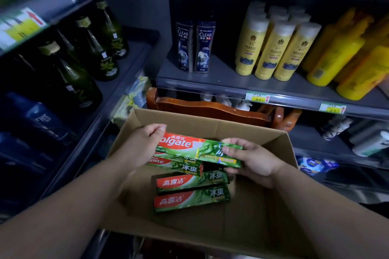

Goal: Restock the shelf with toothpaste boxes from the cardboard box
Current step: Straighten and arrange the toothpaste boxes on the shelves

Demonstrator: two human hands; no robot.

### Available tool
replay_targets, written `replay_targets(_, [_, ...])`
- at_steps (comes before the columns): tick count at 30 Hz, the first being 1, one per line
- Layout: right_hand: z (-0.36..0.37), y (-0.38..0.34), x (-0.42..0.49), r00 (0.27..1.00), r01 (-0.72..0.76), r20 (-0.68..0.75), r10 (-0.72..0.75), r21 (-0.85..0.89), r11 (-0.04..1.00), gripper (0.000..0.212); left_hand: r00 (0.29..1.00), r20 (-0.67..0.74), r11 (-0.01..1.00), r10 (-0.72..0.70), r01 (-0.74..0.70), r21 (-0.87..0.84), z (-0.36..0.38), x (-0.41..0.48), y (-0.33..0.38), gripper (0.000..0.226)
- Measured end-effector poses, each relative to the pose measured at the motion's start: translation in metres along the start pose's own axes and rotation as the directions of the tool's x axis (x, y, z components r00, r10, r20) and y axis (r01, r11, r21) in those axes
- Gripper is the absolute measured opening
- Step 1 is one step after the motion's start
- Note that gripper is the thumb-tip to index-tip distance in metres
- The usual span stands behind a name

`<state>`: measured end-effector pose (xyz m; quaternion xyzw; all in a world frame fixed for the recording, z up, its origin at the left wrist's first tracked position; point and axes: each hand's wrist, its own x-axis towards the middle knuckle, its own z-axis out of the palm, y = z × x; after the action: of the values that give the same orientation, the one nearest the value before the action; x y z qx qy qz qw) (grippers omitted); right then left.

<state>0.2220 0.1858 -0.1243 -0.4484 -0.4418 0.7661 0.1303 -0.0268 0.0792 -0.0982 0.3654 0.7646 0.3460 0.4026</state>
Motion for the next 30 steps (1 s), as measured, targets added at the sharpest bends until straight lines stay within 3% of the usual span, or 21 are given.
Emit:
replay_targets(3, [0.002,0.0,0.004,0.998,0.027,-0.056,-0.014,0.227,0.974,0.029,0.986,0.163,0.997,-0.015,0.002,0.08,-0.014,-0.007,-0.005,0.049])
replay_targets(5, [0.005,0.0,0.008,0.997,0.029,-0.078,-0.008,0.275,0.961,0.025,0.975,0.223,0.987,-0.027,-0.01,0.161,-0.018,-0.013,-0.005,0.06])
replay_targets(9, [0.02,-0.001,0.018,0.997,0.045,-0.071,-0.025,0.289,0.956,0.043,0.989,0.108,0.951,0.102,-0.129,0.281,-0.024,-0.027,0.0,0.057])
replay_targets(12, [0.034,0.001,0.025,0.985,0.14,-0.117,-0.125,0.135,0.981,0.077,0.972,-0.091,0.923,0.216,-0.172,0.345,-0.037,-0.035,0.001,0.057])
replay_targets(15, [0.049,0.012,0.027,0.973,0.156,-0.141,-0.185,-0.195,0.968,0.101,0.936,-0.236,0.919,0.263,-0.169,0.356,-0.051,-0.041,-0.002,0.059])
replay_targets(17, [0.057,0.022,0.031,0.974,0.126,-0.104,-0.2,-0.484,0.866,0.084,0.917,-0.281,0.92,0.284,-0.178,0.35,-0.058,-0.045,-0.006,0.06])
replay_targets(18, [0.059,0.027,0.035,0.976,0.122,-0.064,-0.208,-0.629,0.768,0.076,0.912,-0.29,0.92,0.291,-0.183,0.347,-0.06,-0.047,-0.008,0.061])
replay_targets(21, [0.07,0.036,0.046,0.973,0.084,0.011,-0.231,-0.948,0.308,0.072,0.906,-0.291,0.917,0.306,-0.199,0.345,-0.065,-0.051,-0.016,0.061])
replay_targets(23, [0.077,0.036,0.053,0.969,0.041,0.012,-0.248,-0.993,0.112,0.071,0.905,-0.298,0.924,0.303,-0.202,0.326,-0.067,-0.052,-0.021,0.061])
replay_targets(27, [0.089,0.039,0.064,0.977,-0.071,-0.052,-0.205,-0.994,-0.087,0.056,0.896,-0.35,0.939,0.274,-0.17,0.298,-0.072,-0.053,-0.03,0.061])
replay_targets(29, [0.093,0.041,0.065,0.983,-0.083,-0.069,-0.168,-0.994,-0.077,0.05,0.892,-0.366,0.943,0.266,-0.162,0.291,-0.075,-0.054,-0.032,0.061])
replay_targets(30, [0.094,0.039,0.064,0.984,-0.079,-0.077,-0.163,-0.997,-0.006,0.05,0.89,-0.371,0.944,0.266,-0.163,0.286,-0.077,-0.054,-0.034,0.062])
